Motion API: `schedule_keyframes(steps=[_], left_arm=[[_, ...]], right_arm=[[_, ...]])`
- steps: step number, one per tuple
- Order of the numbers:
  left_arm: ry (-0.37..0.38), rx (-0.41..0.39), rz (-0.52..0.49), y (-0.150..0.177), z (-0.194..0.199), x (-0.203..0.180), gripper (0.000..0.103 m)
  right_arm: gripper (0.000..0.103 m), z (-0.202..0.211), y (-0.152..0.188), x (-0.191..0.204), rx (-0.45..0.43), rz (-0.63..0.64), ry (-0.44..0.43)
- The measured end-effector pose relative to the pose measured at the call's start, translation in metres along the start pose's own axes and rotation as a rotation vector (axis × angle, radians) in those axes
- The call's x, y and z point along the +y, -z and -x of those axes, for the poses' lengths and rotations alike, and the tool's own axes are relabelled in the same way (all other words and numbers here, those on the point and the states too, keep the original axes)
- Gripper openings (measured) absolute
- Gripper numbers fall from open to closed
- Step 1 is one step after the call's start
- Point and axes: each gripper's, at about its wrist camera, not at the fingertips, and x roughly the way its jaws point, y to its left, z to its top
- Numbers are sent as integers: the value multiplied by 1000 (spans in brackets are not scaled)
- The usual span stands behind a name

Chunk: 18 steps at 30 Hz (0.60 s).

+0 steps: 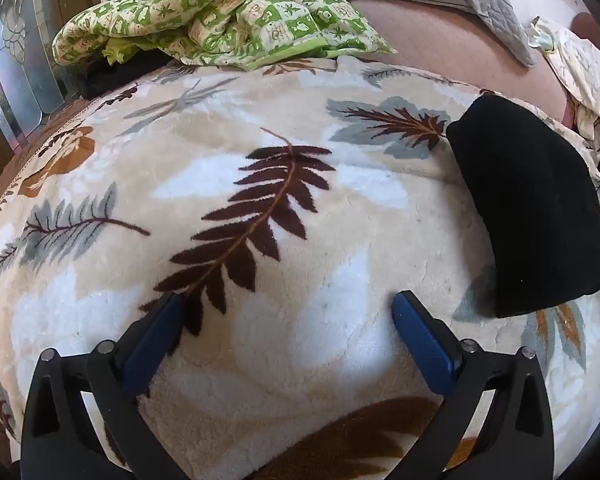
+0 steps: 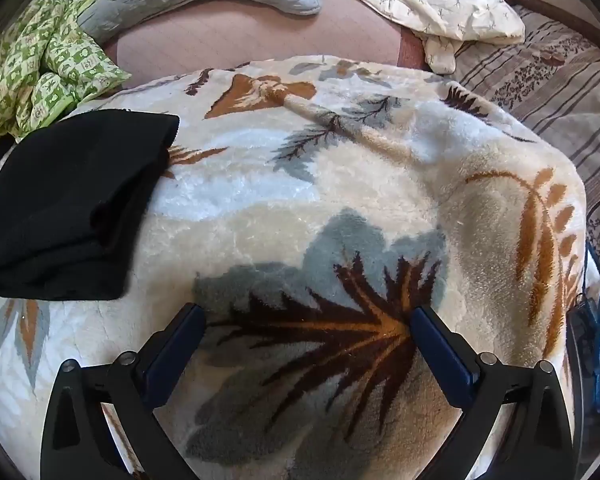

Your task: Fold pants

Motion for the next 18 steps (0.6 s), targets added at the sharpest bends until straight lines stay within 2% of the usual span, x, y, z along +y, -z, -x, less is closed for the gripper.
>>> schedule_keyframes(steps=[3, 18], left_arm=[[-11, 7, -9, 0, 0, -1, 103], [-23, 9, -18, 0, 0, -1, 103]], right_arm=[[102, 8, 2, -1, -49, 9, 4], [102, 3, 8, 1, -41, 16, 20]])
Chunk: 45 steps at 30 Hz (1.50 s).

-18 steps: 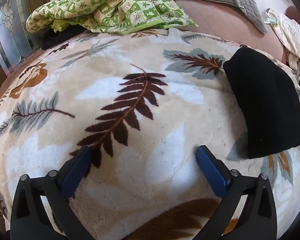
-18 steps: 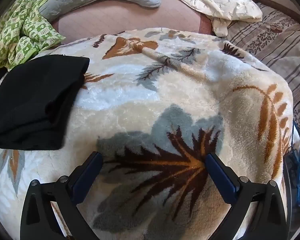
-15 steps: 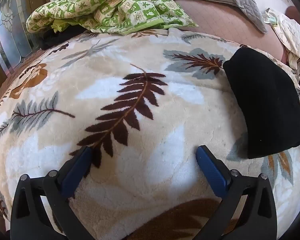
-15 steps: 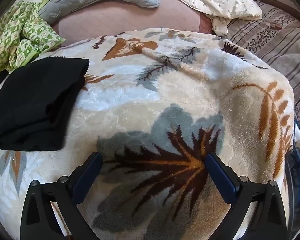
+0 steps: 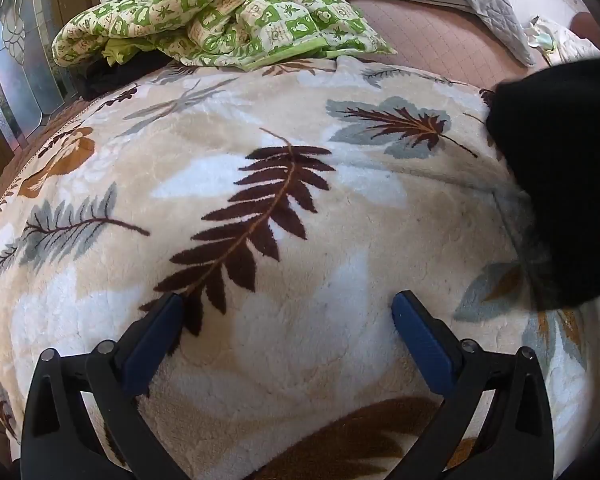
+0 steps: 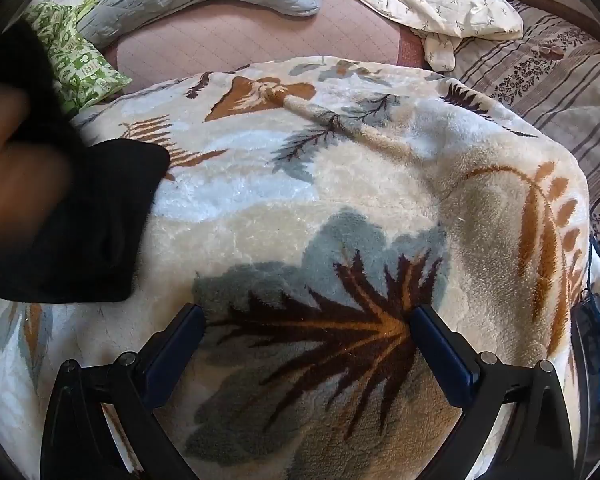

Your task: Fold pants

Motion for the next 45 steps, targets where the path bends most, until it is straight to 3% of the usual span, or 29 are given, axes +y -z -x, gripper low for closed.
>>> schedule_keyframes(steps=[36, 40, 45], left_arm=[[-7, 6, -7, 1, 2, -1, 103], [-17, 32, -27, 3, 12, -4, 103], [21, -16, -22, 4, 44, -3, 103]], right_arm=[[102, 3, -3, 4, -1, 11, 16], [102, 4, -4, 5, 20, 21, 11], [102, 31, -3, 7, -5, 16, -8]])
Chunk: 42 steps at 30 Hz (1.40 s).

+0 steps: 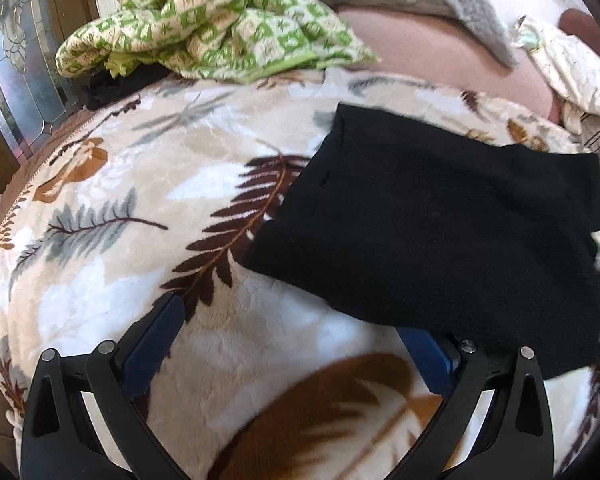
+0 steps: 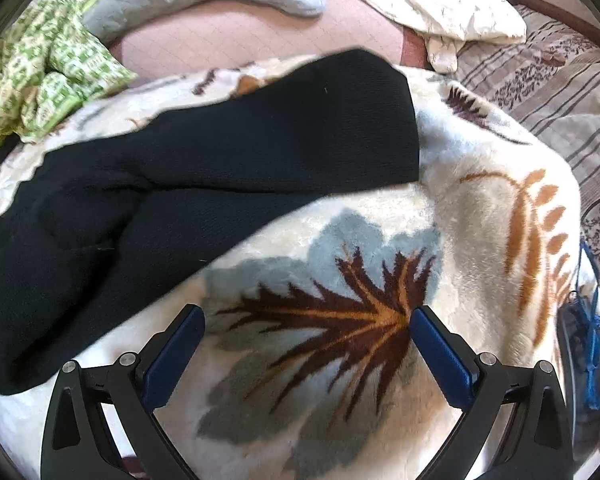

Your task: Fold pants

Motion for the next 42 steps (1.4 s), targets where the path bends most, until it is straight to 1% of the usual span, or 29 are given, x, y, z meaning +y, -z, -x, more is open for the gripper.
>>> schedule_keyframes(steps=[8, 12, 20, 27, 30, 33, 39, 42], left_arm=[[29, -64, 2, -9, 38, -4, 103], [56, -70, 5, -11, 46, -6, 103], [83, -92, -10, -14, 55, -18, 103], [103, -78, -8, -12, 50, -24, 103], [119, -54, 7, -10, 43, -23, 103], [121, -29, 27, -5, 34, -19, 103], [102, 26, 70, 6, 11, -9, 103], [107, 44, 104, 7, 1, -6, 103]], right_arm=[[102, 37, -5, 13, -64, 5, -22], [103, 42, -7, 15, -64, -15, -54], [102, 42, -9, 20, -59, -6, -64], [102, 39, -12, 16, -55, -14, -73], [102, 33, -13, 7, -47, -43, -79], [102, 28, -14, -5, -45, -88, -108], [101, 5, -19, -19, -11, -139, -131], [97, -11, -23, -24, 11, -173, -154]])
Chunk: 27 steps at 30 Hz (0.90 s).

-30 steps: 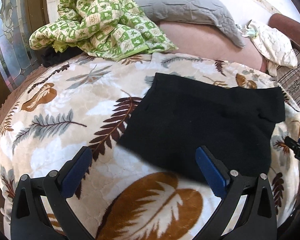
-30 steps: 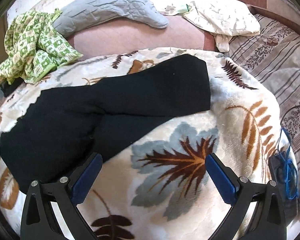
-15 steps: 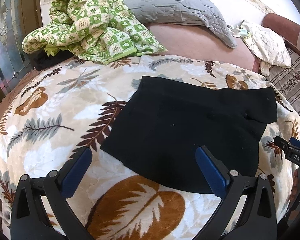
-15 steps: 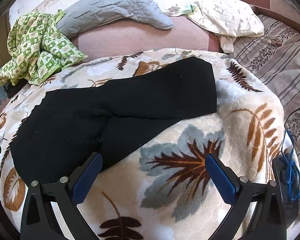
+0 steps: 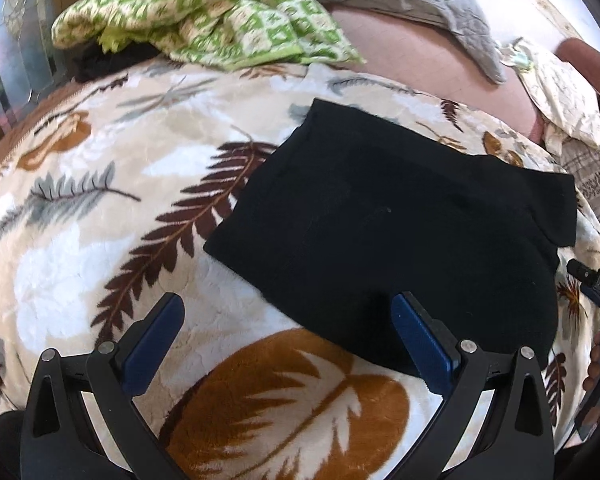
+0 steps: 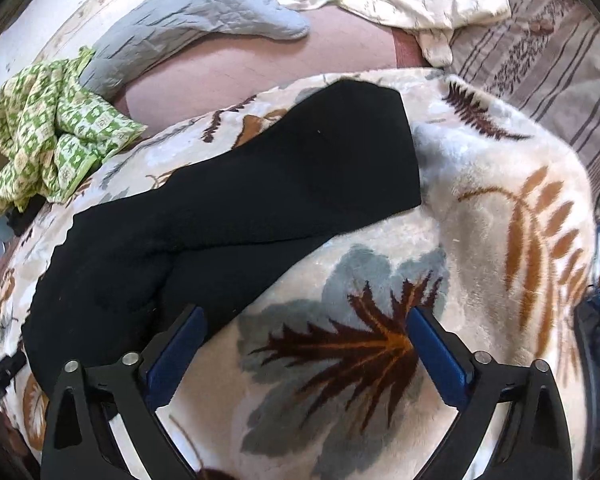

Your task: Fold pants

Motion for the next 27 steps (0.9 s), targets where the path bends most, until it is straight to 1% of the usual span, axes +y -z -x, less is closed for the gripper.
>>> schedule_keyframes(steps=[2, 4, 7, 9, 11, 12, 13, 14, 15, 16, 17, 18, 19, 21, 22, 25, 27], left_arm=[[13, 9, 21, -2, -5, 1, 103], [41, 27, 33, -5, -13, -3, 103], [78, 52, 41, -9, -24, -12, 103], [79, 44, 39, -12, -27, -16, 103], [79, 42, 30, -16, -30, -20, 103], [71, 44, 30, -17, -32, -20, 103], [67, 42, 30, -18, -33, -21, 99], [64, 35, 25, -19, -32, -23, 94], [60, 33, 16, -20, -31, -24, 83], [61, 34, 9, -21, -31, -25, 79], [62, 37, 4, -21, -31, -26, 79], [63, 40, 6, -21, -30, -25, 79], [66, 43, 11, -21, -30, -24, 79], [76, 47, 26, -22, -30, -20, 78], [81, 48, 34, -22, -29, -18, 78], [86, 48, 44, -21, -27, -16, 78], [84, 49, 45, -20, -26, -17, 78]], right_arm=[[93, -11, -2, -4, 19, -20, -13], [91, -20, -3, -5, 33, -34, -19], [91, -29, -9, -3, 4, -20, -16], [88, -35, -14, 0, -10, -14, -13], [73, -41, -20, 3, -23, -8, 7], [70, -43, -23, 5, -34, -11, 13], [65, -44, -25, 6, -40, -13, 8], [51, -46, -27, 9, -39, -8, -6], [43, -48, -29, 12, -35, 2, -8], [32, -48, -29, 13, -37, 10, 2], [19, -46, -29, 13, -46, 10, 2], [14, -42, -28, 11, -59, 0, -5], [11, -37, -28, 8, -70, -15, -14], [8, -18, -23, -1, -93, -58, -50], [2, -12, -21, -2, -104, -63, -50], [2, 18, -11, -9, -133, -77, -73], [2, 32, -3, -11, -141, -68, -73]])
